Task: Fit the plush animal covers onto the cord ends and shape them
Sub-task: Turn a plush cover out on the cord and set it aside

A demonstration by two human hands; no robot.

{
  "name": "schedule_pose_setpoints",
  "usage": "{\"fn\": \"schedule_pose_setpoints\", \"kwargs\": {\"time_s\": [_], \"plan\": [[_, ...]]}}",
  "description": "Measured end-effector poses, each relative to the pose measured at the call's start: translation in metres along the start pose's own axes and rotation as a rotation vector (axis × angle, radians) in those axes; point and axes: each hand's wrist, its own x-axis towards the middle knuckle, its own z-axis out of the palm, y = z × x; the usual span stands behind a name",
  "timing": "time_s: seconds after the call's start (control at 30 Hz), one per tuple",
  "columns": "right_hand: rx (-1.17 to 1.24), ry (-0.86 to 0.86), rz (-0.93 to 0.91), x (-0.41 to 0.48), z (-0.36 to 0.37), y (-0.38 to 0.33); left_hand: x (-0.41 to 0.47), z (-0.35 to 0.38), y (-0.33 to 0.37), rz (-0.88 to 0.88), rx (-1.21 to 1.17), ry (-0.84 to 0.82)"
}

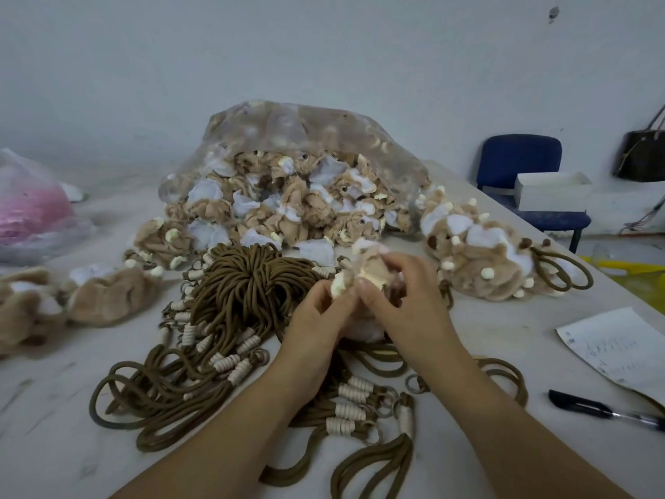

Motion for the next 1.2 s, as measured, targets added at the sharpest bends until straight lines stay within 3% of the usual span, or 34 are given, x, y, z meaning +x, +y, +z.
{"fn": "schedule_pose_setpoints", "kwargs": {"time_s": [0.1, 0.23, 0.33, 0.57, 0.77, 0.93, 1.07, 1.2], "plan": [[0.026, 0.008, 0.023, 0.001, 0.001, 0.002, 0.002, -0.003, 0.001, -0.007, -0.042, 0.013], [0.377, -0.004, 0.271, 0.0, 0.0, 0.002, 0.005, -0.002, 0.005, -0.041, -0.168, 0.006], [0.504, -0.035, 0.305, -0.001, 0.002, 0.002, 0.006, -0.005, 0.007, -0.083, -0.271, -0.024], [0.446, -0.073, 0.257, -0.002, 0.006, 0.003, 0.008, -0.011, 0.014, -0.201, -0.601, -0.125], [0.304, -0.059, 0.23, -0.002, 0.004, -0.001, 0.007, -0.01, 0.013, -0.218, -0.446, -0.201], [0.302, -0.207, 0.202, -0.003, 0.002, -0.002, 0.006, -0.009, 0.014, -0.156, -0.432, -0.194], [0.282, -0.161, 0.143, -0.002, 0.002, 0.003, 0.006, -0.009, 0.015, -0.182, -0.465, -0.184], [0.264, -0.115, 0.099, -0.002, 0.004, 0.001, 0.003, -0.005, 0.02, -0.134, -0.402, -0.288]]}}
